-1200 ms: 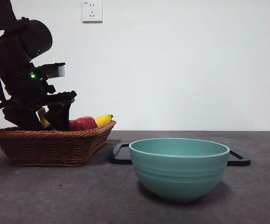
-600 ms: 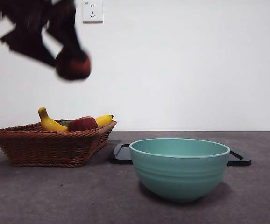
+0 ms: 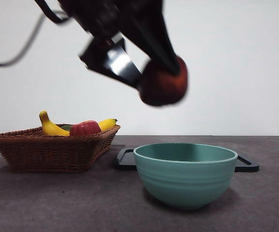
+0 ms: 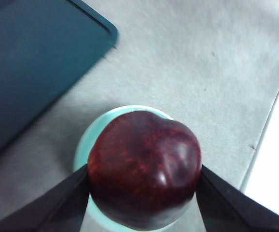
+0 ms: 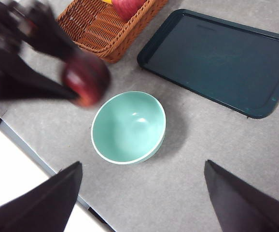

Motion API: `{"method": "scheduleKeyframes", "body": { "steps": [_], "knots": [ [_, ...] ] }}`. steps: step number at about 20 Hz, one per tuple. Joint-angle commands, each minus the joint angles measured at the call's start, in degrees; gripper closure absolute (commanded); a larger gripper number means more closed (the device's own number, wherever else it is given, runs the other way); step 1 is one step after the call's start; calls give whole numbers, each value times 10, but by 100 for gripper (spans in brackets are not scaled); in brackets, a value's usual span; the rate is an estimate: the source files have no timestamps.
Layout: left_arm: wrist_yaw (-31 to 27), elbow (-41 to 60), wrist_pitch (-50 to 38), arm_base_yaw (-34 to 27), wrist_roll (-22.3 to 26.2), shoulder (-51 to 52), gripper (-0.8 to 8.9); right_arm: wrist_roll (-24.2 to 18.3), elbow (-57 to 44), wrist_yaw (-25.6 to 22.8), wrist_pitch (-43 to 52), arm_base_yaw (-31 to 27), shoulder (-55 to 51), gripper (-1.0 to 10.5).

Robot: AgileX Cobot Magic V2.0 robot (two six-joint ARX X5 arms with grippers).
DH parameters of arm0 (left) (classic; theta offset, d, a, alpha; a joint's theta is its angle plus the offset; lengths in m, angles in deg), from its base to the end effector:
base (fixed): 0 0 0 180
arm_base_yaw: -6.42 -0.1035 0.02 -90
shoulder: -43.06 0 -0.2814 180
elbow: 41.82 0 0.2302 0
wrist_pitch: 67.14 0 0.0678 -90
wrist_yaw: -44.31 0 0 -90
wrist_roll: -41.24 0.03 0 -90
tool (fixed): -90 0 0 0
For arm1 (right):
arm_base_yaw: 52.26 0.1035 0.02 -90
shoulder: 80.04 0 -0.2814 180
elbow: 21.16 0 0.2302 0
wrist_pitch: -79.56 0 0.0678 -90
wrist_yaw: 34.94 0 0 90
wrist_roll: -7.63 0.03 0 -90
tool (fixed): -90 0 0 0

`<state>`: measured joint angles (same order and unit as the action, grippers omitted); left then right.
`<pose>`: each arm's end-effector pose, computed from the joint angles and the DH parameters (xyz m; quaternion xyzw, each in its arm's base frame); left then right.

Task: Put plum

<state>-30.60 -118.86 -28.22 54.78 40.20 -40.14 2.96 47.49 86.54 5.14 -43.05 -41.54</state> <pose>0.1828 -0.2173 0.2897 0.1026 0.3717 -0.4823 0.7866 0.0623 0.0260 0.3291 0.0373 0.3563 0.3368 0.8708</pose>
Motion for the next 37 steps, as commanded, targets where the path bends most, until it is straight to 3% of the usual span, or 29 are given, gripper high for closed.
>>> {"method": "scheduleKeyframes", "body": {
  "steps": [1,7,14,18,23,32,37],
  "knots": [
    [-1,-11,-33,18,0,-47,542,2,10,0,5,2,3,541],
    [-12,-11,-66,35,15,-136,542,2,10,0,5,2,3,541],
    [-18,-11,-73,38,35,-170,532,2,10,0,5,2,3,541],
    [-18,-11,-73,41,36,-172,410,2,10,1,5,2,3,541],
    [-18,-15,-71,47,33,-171,407,2,10,1,5,2,3,541],
    [-18,-83,-14,36,30,-91,408,2,10,0,5,2,3,541],
    [-21,-86,18,-29,16,40,408,2,10,0,5,2,3,541]
  ]
}}
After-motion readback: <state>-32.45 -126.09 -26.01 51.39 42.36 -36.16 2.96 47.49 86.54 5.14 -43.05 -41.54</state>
